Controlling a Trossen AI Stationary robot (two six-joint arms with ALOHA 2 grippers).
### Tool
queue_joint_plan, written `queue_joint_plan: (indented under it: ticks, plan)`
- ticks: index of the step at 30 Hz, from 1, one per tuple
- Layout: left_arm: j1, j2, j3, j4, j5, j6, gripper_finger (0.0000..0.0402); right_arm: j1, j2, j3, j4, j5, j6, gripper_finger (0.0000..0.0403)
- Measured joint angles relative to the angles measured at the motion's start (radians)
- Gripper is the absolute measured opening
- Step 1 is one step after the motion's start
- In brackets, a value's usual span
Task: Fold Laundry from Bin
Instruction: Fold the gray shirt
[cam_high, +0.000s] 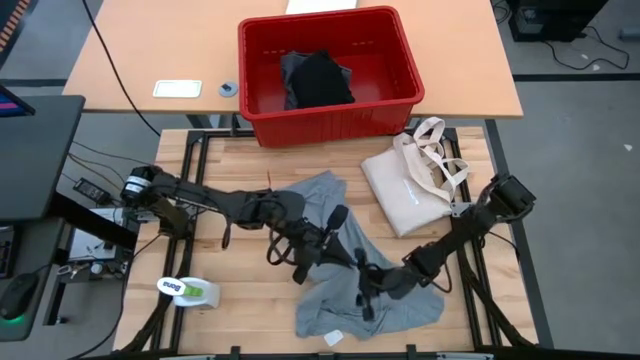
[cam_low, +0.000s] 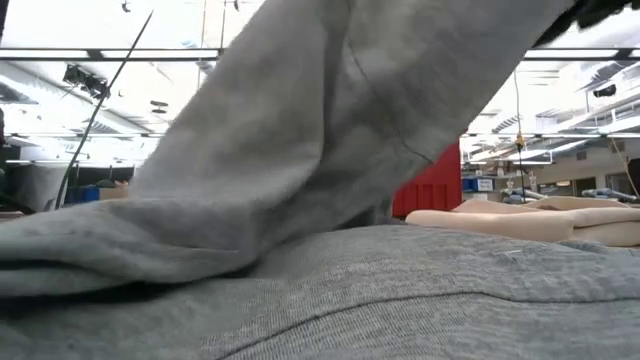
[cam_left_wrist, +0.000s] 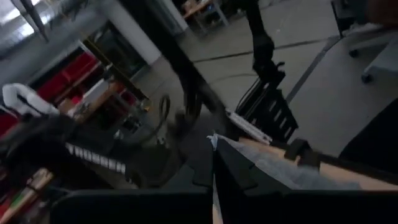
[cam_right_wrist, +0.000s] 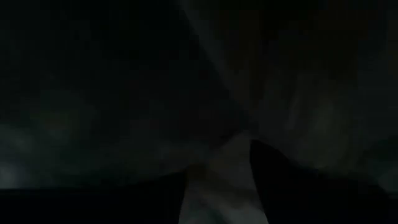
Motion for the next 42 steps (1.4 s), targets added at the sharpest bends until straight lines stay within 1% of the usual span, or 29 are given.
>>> queue_joint_plan:
  ticks: [4, 6, 8, 10, 13, 17, 18, 25, 27, 30, 32, 34, 36, 39, 40, 42]
  plan:
    - [0.011, 0.0, 0.0, -0.039, 0.0, 0.0, 0.0009, 0.044, -0.002, 0.042, 0.011, -0.059, -0.031, 0.0181]
    - [0.012, 0.0, 0.0, -0.063, 0.0, -0.001, 0.0009, 0.07, -0.003, 0.061, 0.018, -0.11, -0.038, 0.0181]
    - [0.014, 0.0, 0.0, -0.082, -0.012, 0.0, 0.0009, 0.093, -0.005, 0.069, 0.019, -0.127, -0.038, 0.0181]
    - [0.017, 0.0, 0.0, -0.102, -0.049, 0.0, 0.0009, 0.113, -0.005, 0.069, 0.004, -0.094, -0.014, 0.0181]
    - [0.024, 0.0, 0.0, -0.14, -0.074, 0.0, 0.0009, 0.145, -0.005, 0.069, -0.087, 0.018, 0.084, 0.018]
    - [0.021, 0.0, 0.0, -0.169, -0.076, 0.0, 0.0009, 0.178, -0.005, 0.069, -0.248, 0.194, 0.253, 0.018]
    - [0.018, 0.0, 0.0, -0.172, -0.076, 0.0, 0.0009, 0.182, -0.005, 0.069, -0.286, 0.218, 0.299, 0.018]
    - [0.005, -0.015, -0.001, -0.193, -0.072, 0.021, 0.0009, 0.206, -0.027, 0.069, -0.527, 0.216, 0.564, 0.018]
    - [0.0, -0.022, -0.001, -0.201, -0.072, 0.03, 0.0009, 0.216, -0.038, 0.069, -0.601, 0.217, 0.615, 0.018]
    - [-0.002, -0.028, -0.002, -0.203, -0.072, 0.042, 0.0009, 0.231, -0.037, 0.068, -0.659, 0.172, 0.654, 0.0181]
    - [-0.002, -0.035, -0.002, -0.205, -0.072, 0.045, 0.0009, 0.229, -0.022, 0.068, -0.644, 0.164, 0.656, 0.0181]
    - [-0.002, -0.037, -0.001, -0.19, -0.072, 0.046, 0.0009, 0.207, 0.001, 0.068, -0.593, 0.154, 0.638, 0.0182]
    - [-0.003, -0.038, -0.001, -0.191, -0.072, 0.046, 0.0009, 0.178, 0.027, 0.068, -0.49, 0.144, 0.572, 0.0182]
    - [-0.003, -0.038, -0.001, -0.2, -0.072, 0.045, 0.0009, 0.151, 0.05, 0.067, -0.321, 0.119, 0.431, 0.0183]
    - [-0.003, -0.038, -0.001, -0.204, -0.072, 0.044, 0.0009, 0.148, 0.05, 0.068, -0.282, 0.097, 0.394, 0.0182]
    - [-0.003, -0.038, -0.001, -0.222, -0.073, 0.041, 0.0009, 0.154, 0.045, 0.068, -0.241, 0.09, 0.357, 0.0181]
